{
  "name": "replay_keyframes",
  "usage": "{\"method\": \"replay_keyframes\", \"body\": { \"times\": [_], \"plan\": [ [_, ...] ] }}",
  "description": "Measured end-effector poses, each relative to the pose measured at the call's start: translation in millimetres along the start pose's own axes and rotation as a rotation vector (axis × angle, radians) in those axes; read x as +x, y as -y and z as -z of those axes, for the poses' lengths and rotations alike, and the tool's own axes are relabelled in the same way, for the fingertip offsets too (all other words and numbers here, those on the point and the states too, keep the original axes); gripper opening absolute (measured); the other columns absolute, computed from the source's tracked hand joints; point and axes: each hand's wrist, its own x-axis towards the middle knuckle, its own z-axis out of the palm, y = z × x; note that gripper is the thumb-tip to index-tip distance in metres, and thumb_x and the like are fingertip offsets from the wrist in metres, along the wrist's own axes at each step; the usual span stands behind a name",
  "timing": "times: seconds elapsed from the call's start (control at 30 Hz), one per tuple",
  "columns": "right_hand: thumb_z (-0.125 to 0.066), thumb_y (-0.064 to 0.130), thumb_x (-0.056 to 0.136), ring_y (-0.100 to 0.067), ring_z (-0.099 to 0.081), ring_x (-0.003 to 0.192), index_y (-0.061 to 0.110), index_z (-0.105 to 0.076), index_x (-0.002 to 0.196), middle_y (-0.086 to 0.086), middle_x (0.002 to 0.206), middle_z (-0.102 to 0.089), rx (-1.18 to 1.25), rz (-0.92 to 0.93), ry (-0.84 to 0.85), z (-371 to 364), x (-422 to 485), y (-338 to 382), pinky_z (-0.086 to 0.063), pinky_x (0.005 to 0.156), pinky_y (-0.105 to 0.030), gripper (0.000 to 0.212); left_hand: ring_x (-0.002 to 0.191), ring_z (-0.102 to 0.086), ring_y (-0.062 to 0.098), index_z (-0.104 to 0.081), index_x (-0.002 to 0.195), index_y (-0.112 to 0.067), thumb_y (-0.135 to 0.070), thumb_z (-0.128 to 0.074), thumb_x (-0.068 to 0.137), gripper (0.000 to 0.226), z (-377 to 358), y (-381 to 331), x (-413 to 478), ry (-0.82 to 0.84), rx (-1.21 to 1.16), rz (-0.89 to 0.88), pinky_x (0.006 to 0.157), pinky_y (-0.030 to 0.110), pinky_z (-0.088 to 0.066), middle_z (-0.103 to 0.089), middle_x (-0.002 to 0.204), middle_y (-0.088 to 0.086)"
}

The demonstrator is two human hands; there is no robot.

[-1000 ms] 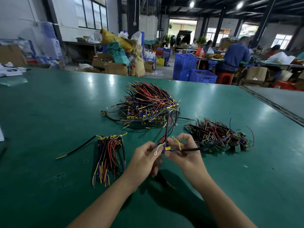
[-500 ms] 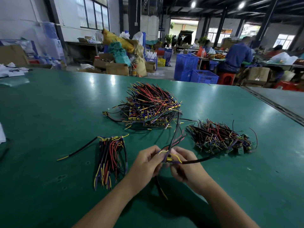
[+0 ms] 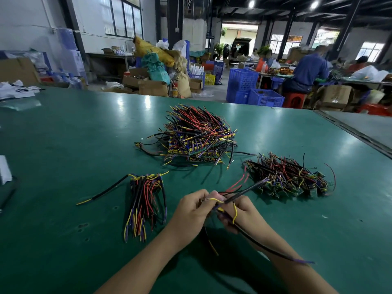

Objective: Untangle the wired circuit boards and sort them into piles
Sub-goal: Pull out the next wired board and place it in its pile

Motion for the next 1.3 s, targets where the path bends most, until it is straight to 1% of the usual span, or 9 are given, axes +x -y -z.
{"method": "replay_keyframes", "body": {
  "times": [0.23, 0.33, 0.43, 0.57, 0.77, 1.0, 1.07, 1.17, 1.3],
  "plan": [
    [-0.053, 0.054, 0.090, -0.013, -0.034, 0.031, 0.004, -0.048, 0.062, -0.003, 0.044, -0.046, -0.044, -0.004, 0.128, -2, -4, 2, -0.025, 0.036, -0.019, 0.058, 0.069, -0.056, 0.011, -0.067, 0.064, -0.025, -0.039, -0.050, 0.088, 0.033, -6, -3, -2, -0.031, -0.087, 0.024, 0.072, 0.028, -0.043, -0.062, 0.067, -0.006],
    [-0.055, 0.064, 0.087, -0.012, -0.031, 0.030, -0.007, -0.052, 0.079, -0.006, 0.043, -0.046, -0.020, -0.001, 0.153, -1, -3, 2, -0.026, 0.036, -0.016, 0.072, 0.064, -0.052, 0.005, -0.067, 0.061, -0.027, -0.030, -0.048, 0.095, 0.039, -5, -5, -2, -0.003, -0.045, 0.013, 0.067, 0.021, -0.041, -0.058, 0.062, -0.011],
    [-0.058, 0.070, 0.083, -0.013, -0.031, 0.030, 0.006, -0.056, 0.072, -0.011, 0.043, -0.045, 0.004, -0.008, 0.152, 0, -5, 1, -0.028, 0.036, -0.016, 0.065, 0.060, -0.062, -0.008, -0.068, 0.056, -0.031, -0.014, -0.040, 0.102, 0.057, -2, -6, -2, 0.055, -0.006, 0.040, 0.053, 0.026, -0.040, -0.055, 0.048, -0.016],
    [-0.066, 0.068, 0.078, -0.012, -0.032, 0.031, 0.004, -0.053, 0.077, -0.016, 0.048, -0.043, 0.102, -0.025, 0.178, -2, -5, 0, -0.028, 0.035, -0.016, 0.065, 0.053, -0.050, -0.008, -0.062, 0.056, -0.034, -0.024, -0.040, 0.096, 0.047, 2, -10, -3, 0.090, -0.026, 0.006, 0.051, 0.005, -0.035, -0.052, 0.054, -0.019],
    [-0.075, 0.062, 0.072, -0.010, -0.031, 0.032, -0.010, -0.046, 0.068, -0.008, 0.048, -0.041, 0.286, -0.025, 0.206, -10, -7, 5, -0.029, 0.037, -0.014, 0.078, 0.052, -0.043, 0.000, -0.055, 0.062, -0.030, -0.038, -0.039, 0.094, 0.036, 4, -7, -8, 0.074, -0.098, -0.018, 0.051, 0.011, -0.035, -0.049, 0.058, -0.013],
    [-0.058, 0.061, 0.088, -0.012, -0.036, 0.038, 0.004, -0.050, 0.063, -0.014, 0.053, -0.040, 0.267, 0.026, 0.224, -20, -6, 16, -0.034, 0.043, -0.017, 0.062, 0.055, -0.030, 0.018, -0.052, 0.053, -0.030, -0.064, -0.055, 0.071, 0.039, 8, -2, -8, -0.081, -0.275, 0.125, 0.052, 0.027, -0.026, -0.033, 0.058, 0.004],
    [-0.058, 0.051, 0.090, -0.012, -0.037, 0.038, -0.003, -0.049, 0.067, -0.015, 0.056, -0.041, 0.282, -0.007, 0.178, -18, -7, 16, -0.035, 0.041, -0.018, 0.060, 0.050, -0.035, 0.015, -0.055, 0.053, -0.028, -0.066, -0.056, 0.068, 0.041, 6, 0, -7, -0.065, -0.293, 0.128, 0.051, 0.024, -0.031, -0.037, 0.052, -0.002],
    [-0.058, 0.025, 0.092, -0.014, -0.040, 0.039, -0.003, -0.055, 0.083, -0.009, 0.064, -0.053, 0.347, -0.058, 0.080, -14, -4, 15, -0.033, 0.038, -0.020, 0.029, 0.046, -0.036, 0.035, -0.062, 0.065, -0.016, -0.063, -0.053, 0.075, 0.049, 7, 1, -3, -0.083, -0.271, 0.153, 0.052, 0.033, -0.049, -0.040, 0.056, 0.020],
    [-0.043, -0.002, 0.095, -0.013, -0.041, 0.038, 0.005, -0.055, 0.117, -0.002, 0.078, -0.068, 0.423, -0.121, -0.069, -15, 0, 15, -0.031, 0.037, -0.019, 0.026, 0.037, -0.028, 0.011, -0.061, 0.064, -0.033, -0.049, -0.048, 0.086, 0.030, 7, -1, -2, -0.086, -0.363, 0.101, 0.038, 0.019, -0.025, -0.038, 0.052, -0.001]
  ]
}}
